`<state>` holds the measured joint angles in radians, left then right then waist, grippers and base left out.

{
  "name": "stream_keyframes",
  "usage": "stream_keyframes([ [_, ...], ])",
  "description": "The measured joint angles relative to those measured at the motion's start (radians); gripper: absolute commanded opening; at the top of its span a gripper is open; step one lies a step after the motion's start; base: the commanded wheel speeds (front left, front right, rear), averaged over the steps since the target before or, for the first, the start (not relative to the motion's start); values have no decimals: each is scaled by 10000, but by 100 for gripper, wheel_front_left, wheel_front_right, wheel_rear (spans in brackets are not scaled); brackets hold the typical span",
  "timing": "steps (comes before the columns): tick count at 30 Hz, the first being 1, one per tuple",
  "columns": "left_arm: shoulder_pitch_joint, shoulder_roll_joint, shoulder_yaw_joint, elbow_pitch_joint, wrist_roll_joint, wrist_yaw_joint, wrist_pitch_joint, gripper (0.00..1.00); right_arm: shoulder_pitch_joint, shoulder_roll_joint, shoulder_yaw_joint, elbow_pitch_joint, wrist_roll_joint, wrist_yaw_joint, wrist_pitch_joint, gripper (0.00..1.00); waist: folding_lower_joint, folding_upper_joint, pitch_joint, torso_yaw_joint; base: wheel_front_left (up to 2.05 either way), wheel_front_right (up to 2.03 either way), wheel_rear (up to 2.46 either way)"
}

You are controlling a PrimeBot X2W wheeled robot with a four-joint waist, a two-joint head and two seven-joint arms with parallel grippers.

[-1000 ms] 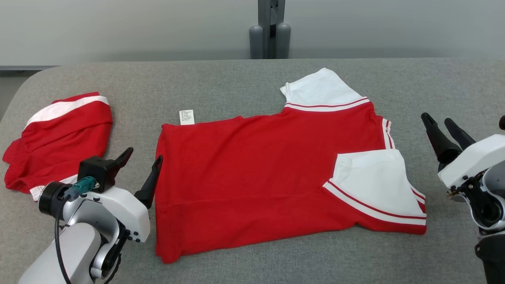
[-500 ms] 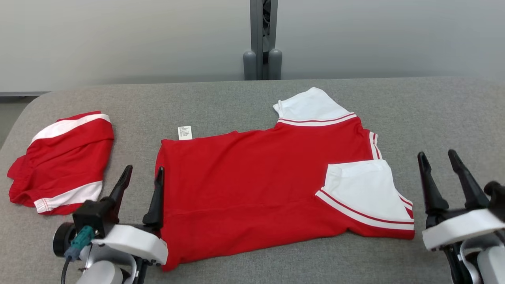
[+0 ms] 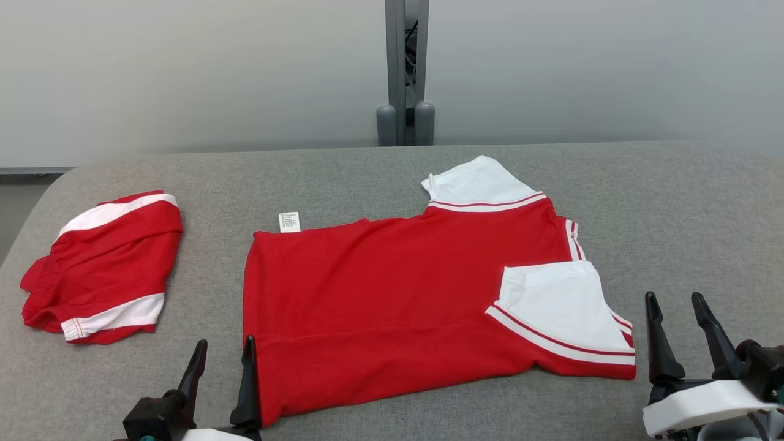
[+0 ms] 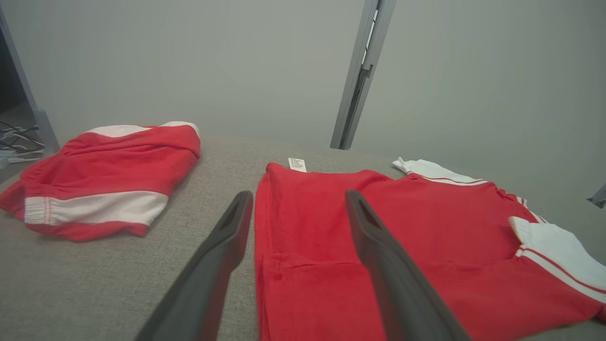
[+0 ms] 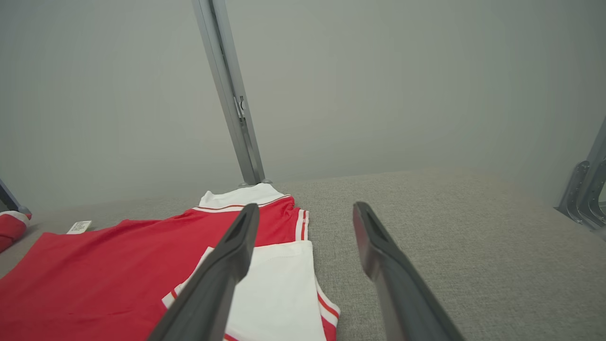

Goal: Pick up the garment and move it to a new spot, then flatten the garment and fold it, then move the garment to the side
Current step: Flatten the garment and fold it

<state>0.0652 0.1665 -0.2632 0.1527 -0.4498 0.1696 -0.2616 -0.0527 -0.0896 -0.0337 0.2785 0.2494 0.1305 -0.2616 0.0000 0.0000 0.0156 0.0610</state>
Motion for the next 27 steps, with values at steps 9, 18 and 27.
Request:
stream_keyframes([
  [9, 78, -303, 123, 1206, 894, -734, 0, 100, 10, 144, -182, 217, -46, 0, -2, 100, 0, 0, 11, 89, 0, 0, 0],
  [18, -437, -441, -217, 2778, 777, -951, 794, 100, -3, 238, -247, 334, -6, 0, -15, 100, 0, 0, 221, 36, 0, 0, 0],
  [27, -940, -481, -211, 3622, 575, -610, 1902, 100, -79, 290, -395, 537, 56, 0, -21, 100, 0, 0, 391, -165, 0, 0, 0],
])
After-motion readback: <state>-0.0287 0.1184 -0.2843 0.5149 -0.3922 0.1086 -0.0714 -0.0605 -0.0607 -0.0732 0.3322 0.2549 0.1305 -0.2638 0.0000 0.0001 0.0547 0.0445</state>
